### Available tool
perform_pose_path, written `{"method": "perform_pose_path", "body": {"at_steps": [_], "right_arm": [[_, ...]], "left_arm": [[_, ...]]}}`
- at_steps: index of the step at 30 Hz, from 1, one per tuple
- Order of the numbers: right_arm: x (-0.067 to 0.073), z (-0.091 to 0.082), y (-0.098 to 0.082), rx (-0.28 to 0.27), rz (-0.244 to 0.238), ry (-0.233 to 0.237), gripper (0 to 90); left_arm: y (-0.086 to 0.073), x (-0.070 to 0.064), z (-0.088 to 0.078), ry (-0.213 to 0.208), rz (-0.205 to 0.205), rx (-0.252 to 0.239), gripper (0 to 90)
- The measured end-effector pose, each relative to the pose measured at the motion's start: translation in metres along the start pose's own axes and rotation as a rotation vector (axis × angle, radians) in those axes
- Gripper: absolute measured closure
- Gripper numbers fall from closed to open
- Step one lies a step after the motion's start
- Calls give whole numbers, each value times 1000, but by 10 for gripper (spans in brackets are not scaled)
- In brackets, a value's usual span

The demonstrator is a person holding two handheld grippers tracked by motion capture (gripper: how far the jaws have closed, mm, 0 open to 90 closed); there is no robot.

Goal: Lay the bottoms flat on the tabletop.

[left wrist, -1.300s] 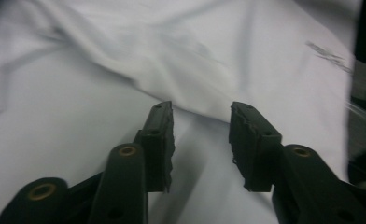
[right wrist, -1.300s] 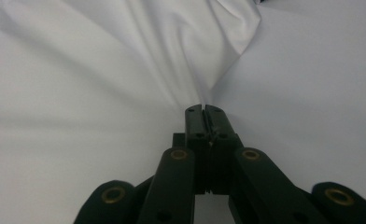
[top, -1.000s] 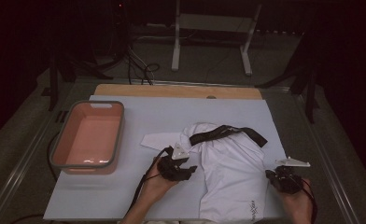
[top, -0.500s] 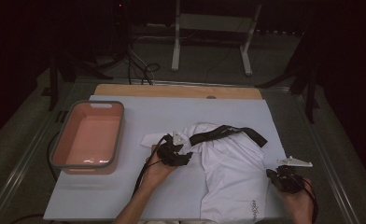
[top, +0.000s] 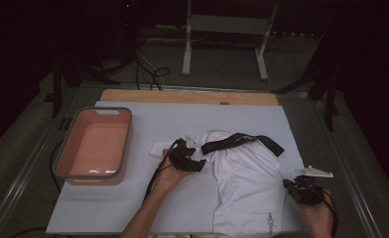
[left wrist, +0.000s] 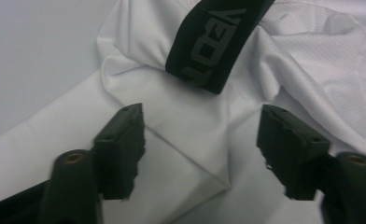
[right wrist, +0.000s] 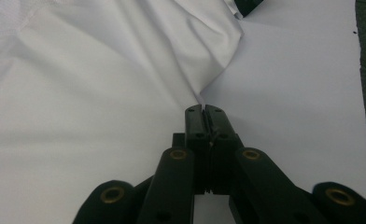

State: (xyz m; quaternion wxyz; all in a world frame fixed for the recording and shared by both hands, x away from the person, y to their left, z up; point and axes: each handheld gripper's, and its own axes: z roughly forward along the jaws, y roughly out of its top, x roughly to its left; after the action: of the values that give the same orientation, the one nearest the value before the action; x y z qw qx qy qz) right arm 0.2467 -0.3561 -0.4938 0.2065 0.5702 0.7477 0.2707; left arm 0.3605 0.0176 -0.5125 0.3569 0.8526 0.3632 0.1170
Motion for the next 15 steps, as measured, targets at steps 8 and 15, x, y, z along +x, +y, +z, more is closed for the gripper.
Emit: {"method": "perform_pose_path", "body": {"at_steps": [8,15], "right_arm": [[0,0,0,-1,-2,6,893],[1,-1,0,-5,-8,15,893]], "left_arm": [[7,-5,14,69,53,62,365],[11,-8,14,56,50,74,843]]}}
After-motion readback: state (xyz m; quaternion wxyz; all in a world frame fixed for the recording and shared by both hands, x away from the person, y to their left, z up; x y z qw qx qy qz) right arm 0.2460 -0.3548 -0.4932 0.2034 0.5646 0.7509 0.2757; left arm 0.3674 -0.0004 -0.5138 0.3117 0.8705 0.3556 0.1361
